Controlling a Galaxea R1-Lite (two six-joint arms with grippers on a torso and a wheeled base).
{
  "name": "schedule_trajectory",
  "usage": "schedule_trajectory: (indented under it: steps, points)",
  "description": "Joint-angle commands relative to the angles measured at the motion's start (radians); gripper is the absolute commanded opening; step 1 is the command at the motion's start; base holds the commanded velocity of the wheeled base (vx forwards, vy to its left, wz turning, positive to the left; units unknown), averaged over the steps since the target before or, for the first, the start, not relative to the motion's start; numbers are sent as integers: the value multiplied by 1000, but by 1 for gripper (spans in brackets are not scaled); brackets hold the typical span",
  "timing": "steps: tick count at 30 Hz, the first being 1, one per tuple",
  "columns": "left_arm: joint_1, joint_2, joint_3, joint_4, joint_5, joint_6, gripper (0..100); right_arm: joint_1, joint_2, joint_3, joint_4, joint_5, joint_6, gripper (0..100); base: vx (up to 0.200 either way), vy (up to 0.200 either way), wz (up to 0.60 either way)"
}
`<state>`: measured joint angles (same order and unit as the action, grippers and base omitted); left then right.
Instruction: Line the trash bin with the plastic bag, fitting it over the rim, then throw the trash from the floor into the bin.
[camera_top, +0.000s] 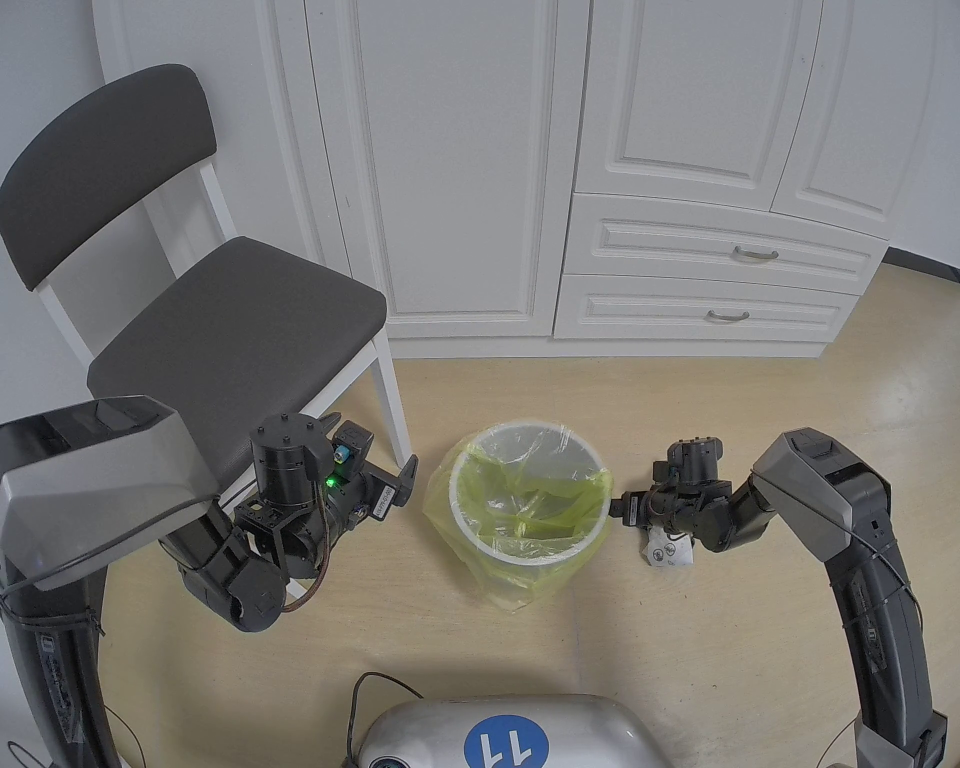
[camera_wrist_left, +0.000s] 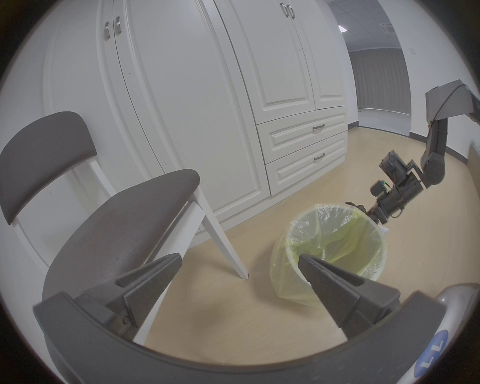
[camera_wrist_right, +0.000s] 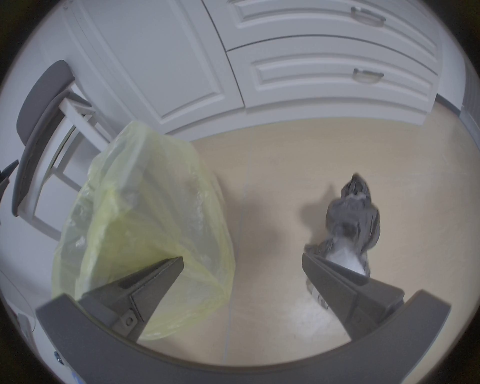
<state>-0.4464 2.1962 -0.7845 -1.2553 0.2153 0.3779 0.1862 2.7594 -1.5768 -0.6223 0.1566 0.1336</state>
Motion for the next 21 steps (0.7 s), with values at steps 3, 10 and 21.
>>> schedule_trajectory:
  steps: [3, 10, 21]
  points:
    - [18, 108, -61, -1, 3, -4, 100, -1, 129, -232, 56, -94, 17, 100, 0, 0, 0]
    - [43, 175, -125, 2, 1, -8, 100, 3, 215, -423, 61, -144, 110, 100, 0, 0, 0]
    - [61, 332, -308, 17, 4, -120, 100, 12, 246, -423, 112, -163, 156, 100, 0, 0, 0]
